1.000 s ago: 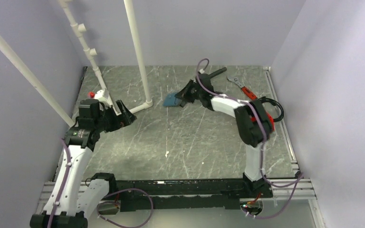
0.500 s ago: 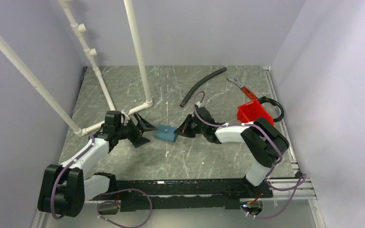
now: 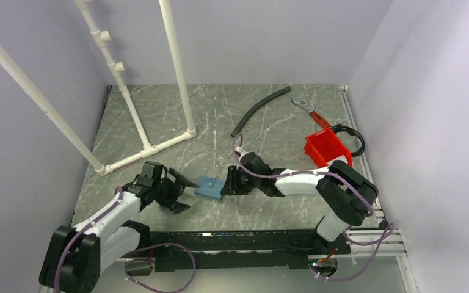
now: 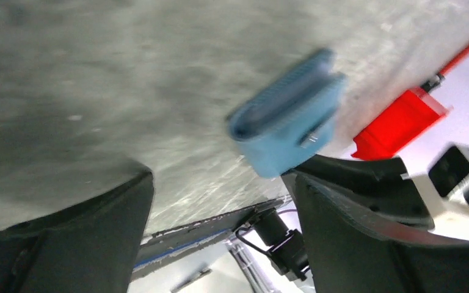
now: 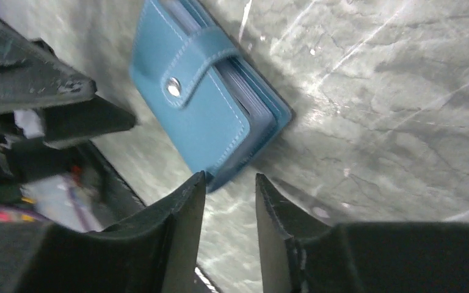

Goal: Put the credit cards into the card holder
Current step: Place the card holder at the center of the board, then open the card holder at the center of the board.

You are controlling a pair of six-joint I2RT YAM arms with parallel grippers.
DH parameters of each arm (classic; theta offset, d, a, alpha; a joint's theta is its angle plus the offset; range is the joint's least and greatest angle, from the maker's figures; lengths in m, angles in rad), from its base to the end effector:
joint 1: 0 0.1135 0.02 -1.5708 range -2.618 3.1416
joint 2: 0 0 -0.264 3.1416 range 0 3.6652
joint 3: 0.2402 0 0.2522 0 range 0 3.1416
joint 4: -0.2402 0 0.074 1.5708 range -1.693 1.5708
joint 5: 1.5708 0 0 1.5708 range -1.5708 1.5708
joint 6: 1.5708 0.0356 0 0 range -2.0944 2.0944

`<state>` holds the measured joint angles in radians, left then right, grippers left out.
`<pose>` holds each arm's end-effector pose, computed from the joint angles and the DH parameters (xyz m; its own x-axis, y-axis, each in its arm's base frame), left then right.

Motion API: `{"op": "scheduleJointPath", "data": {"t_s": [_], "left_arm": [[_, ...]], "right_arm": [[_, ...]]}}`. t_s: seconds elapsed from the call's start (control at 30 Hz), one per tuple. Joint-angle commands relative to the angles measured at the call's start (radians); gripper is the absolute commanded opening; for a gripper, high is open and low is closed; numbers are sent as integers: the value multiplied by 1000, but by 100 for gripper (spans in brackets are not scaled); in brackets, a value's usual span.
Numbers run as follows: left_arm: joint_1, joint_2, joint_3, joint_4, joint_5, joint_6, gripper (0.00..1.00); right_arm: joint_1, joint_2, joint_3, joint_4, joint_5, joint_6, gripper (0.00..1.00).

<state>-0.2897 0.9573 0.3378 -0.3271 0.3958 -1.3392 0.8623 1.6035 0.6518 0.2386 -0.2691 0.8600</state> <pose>0.1539 -0.0602 0.1493 -0.6452 -0.7448 0.1703 -0.6468 0.4138 -0.6407 0.1890 0.2352 0.1418 -0.9316 0.0356 -0.3617 -0.2404 0.6861 0.6867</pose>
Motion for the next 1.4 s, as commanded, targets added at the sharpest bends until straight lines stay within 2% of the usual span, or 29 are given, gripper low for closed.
{"op": "scheduleJointPath", "data": {"t_s": [0.0,0.07,0.13,0.23,0.4,0.47,0.53,0.6,0.7,0.73,0.8,0.9,0.97,1.1,1.17,1.23,1.37], "left_arm": [[-5,73,-14,7,53,-101,87],[-7,102,-6,10,55,-98,84],[-8,124,-25,66,56,-120,81],[-9,189,-61,201,59,-159,75],[-9,301,-75,316,4,-139,65],[-9,333,-83,366,-34,-112,59],[-9,356,-77,367,-60,-64,52],[-9,376,-66,366,-73,-24,47],[-9,398,-42,316,-98,29,40],[-9,401,-36,286,-111,46,38],[-9,400,-28,241,-144,71,37],[-9,383,-27,208,-167,97,36],[-9,369,-23,193,-175,112,36],[-9,343,-32,188,-179,116,34],[-9,336,-40,189,-180,107,30],[-9,334,-44,197,-177,108,26],[-9,336,-47,220,-166,114,25]], "right_arm": [[4,-58,32,-134,50,-381,41],[4,-17,103,-227,74,-481,38],[-2,34,188,-297,94,-528,25],[-9,83,230,-294,65,-541,22],[37,125,190,-131,-134,-386,13],[56,95,152,-68,-152,-301,13],[60,46,125,-80,-112,-285,13],[72,-15,145,-169,12,-371,15],[138,-74,195,-272,239,-608,36],[152,-83,192,-252,259,-688,45],[160,-81,163,-137,216,-885,53],[161,-22,140,23,178,-1038,55],[159,25,146,80,158,-1082,55],[160,99,211,119,148,-1108,54],[163,135,241,107,158,-1105,51],[168,149,216,171,159,-1089,50],[173,194,216,221,184,-1061,50]]}}
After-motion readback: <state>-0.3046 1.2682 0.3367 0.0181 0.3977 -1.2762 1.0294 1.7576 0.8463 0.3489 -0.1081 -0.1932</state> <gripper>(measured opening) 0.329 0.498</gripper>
